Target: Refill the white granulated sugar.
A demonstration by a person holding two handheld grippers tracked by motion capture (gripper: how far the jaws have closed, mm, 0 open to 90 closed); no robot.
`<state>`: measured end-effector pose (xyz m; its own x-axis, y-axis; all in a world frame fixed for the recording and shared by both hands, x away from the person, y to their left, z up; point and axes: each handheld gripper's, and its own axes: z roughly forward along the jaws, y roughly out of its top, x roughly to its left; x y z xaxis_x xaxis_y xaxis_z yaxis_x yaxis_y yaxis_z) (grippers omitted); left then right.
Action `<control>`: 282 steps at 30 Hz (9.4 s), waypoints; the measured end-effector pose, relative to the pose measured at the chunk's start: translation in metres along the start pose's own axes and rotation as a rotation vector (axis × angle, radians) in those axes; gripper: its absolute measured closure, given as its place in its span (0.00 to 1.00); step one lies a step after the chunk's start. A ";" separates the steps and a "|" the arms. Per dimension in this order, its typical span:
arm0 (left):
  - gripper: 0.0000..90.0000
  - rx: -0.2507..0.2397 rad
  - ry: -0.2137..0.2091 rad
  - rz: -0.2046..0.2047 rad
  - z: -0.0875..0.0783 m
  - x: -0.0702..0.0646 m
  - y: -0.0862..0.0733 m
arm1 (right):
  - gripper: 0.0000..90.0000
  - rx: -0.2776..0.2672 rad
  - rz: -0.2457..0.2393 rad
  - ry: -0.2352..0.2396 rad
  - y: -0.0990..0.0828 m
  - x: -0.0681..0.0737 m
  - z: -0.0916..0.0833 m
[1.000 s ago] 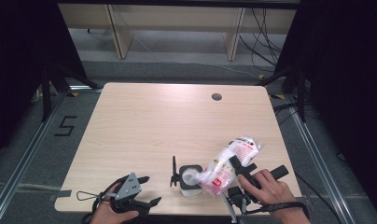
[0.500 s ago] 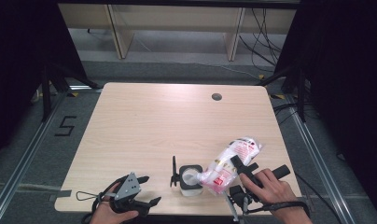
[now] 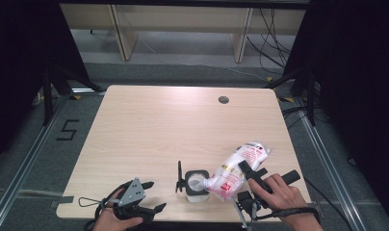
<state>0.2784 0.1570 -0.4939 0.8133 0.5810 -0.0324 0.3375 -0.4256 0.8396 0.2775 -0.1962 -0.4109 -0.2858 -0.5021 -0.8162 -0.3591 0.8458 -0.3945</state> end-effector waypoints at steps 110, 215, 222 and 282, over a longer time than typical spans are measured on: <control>0.22 -0.007 0.006 0.012 -0.001 0.000 0.001 | 0.82 -0.037 0.090 0.031 -0.010 0.001 0.003; 0.22 -0.006 0.003 0.021 -0.002 0.000 0.001 | 0.85 -0.015 0.066 0.020 -0.009 -0.003 0.002; 0.22 -0.006 0.001 0.005 -0.002 -0.001 0.001 | 0.85 0.009 0.073 0.020 -0.006 -0.003 0.000; 0.22 -0.011 0.000 0.027 -0.002 0.000 0.002 | 0.86 0.016 0.056 0.014 -0.007 -0.005 0.000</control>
<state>0.2785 0.1576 -0.4917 0.8222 0.5692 -0.0099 0.3102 -0.4334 0.8461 0.2813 -0.2000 -0.4043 -0.3176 -0.4566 -0.8311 -0.3283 0.8752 -0.3553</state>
